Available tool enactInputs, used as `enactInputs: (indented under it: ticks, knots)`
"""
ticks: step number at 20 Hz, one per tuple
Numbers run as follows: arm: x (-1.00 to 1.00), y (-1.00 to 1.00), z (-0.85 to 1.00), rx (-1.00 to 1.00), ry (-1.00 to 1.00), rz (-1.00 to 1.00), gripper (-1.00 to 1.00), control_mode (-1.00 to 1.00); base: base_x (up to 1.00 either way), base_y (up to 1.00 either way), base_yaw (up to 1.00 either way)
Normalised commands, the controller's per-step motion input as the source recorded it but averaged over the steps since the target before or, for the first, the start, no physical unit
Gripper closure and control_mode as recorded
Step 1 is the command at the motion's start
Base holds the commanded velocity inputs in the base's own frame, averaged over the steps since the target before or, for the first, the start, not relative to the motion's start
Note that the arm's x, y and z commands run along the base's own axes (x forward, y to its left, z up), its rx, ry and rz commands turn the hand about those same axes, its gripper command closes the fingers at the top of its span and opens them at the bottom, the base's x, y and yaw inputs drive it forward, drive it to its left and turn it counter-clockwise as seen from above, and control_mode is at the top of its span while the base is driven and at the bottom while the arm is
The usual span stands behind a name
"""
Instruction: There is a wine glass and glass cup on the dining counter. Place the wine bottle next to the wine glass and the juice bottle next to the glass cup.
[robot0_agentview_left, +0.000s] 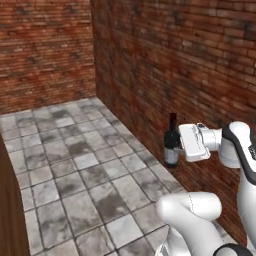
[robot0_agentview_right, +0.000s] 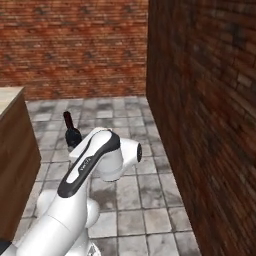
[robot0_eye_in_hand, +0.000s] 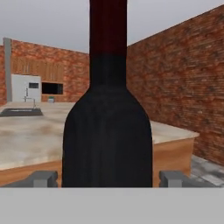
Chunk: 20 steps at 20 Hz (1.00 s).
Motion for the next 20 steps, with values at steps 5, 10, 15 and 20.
enactInputs:
  ticks: [5,10,15,20]
  knots:
    - [0.00,0.00,0.00,0.00,0.00,0.00,1.00,1.00,0.93,0.02,0.25]
    - [0.00,0.00,0.00,0.00,0.00,0.00,1.00,1.00,0.94,0.02,0.24]
    - [0.00,0.00,0.00,0.00,0.00,0.00,1.00,1.00,0.94,0.02,0.24]
    - [0.00,0.00,0.00,0.00,0.00,0.00,1.00,1.00,0.94,0.00,0.19]
